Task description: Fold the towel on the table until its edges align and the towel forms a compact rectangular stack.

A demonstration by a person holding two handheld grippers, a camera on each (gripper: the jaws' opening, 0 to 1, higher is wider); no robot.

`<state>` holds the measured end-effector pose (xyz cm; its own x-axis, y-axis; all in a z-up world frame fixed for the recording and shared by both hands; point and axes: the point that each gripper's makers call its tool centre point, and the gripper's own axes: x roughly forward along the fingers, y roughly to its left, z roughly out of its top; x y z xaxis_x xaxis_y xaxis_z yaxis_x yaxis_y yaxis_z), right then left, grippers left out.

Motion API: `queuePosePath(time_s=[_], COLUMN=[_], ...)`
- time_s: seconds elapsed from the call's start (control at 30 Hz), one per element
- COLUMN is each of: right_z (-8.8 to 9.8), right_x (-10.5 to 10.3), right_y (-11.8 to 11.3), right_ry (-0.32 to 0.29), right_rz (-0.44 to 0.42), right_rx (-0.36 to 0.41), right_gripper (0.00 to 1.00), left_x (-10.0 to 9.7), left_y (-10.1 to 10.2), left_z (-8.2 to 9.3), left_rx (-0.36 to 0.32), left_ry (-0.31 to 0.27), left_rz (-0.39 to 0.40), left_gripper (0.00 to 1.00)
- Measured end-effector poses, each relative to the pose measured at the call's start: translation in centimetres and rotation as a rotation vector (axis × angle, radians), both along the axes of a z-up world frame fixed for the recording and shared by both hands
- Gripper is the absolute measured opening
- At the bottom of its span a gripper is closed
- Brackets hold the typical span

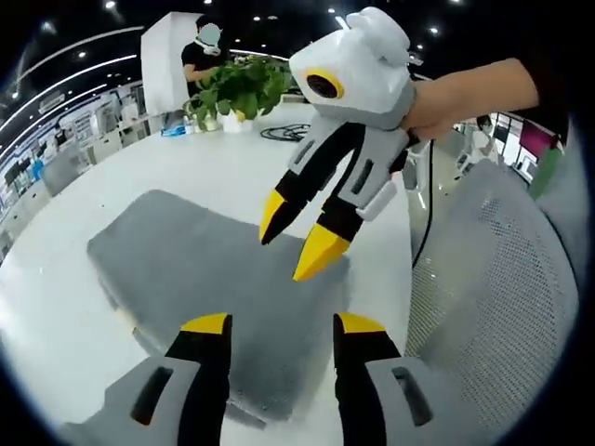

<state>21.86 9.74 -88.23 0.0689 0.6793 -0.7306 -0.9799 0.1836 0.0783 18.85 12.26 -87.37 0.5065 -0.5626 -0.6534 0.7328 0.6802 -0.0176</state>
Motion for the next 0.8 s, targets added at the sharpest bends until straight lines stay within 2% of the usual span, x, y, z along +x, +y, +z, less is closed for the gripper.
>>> queuePosePath(time_s=[0.1, 0.27, 0.53, 0.8], right_z=[-0.2, -0.7, -1.6, -3.4], right_x=[-0.9, -2.3, -4.0, -4.2], right_y=[-0.2, -0.5, -1.1, -1.6], right_ry=[0.006, 0.015, -0.003, -0.046], right_rz=[0.024, 0.05, 0.109, 0.167], right_rx=[-0.008, -0.008, -0.051, -0.105], right_gripper=[0.28, 0.25, 0.23, 0.23], left_x=[-0.8, -1.3, -1.8, -1.7], left_y=[-0.3, -0.3, -1.2, -1.0], left_z=[-1.0, -1.9, -2.8, -4.0], left_rx=[0.05, 0.075, 0.095, 0.135], left_ry=[0.014, 0.025, 0.038, 0.034], left_rz=[-0.043, -0.052, -0.086, -0.097], left_gripper=[0.43, 0.34, 0.31, 0.29])
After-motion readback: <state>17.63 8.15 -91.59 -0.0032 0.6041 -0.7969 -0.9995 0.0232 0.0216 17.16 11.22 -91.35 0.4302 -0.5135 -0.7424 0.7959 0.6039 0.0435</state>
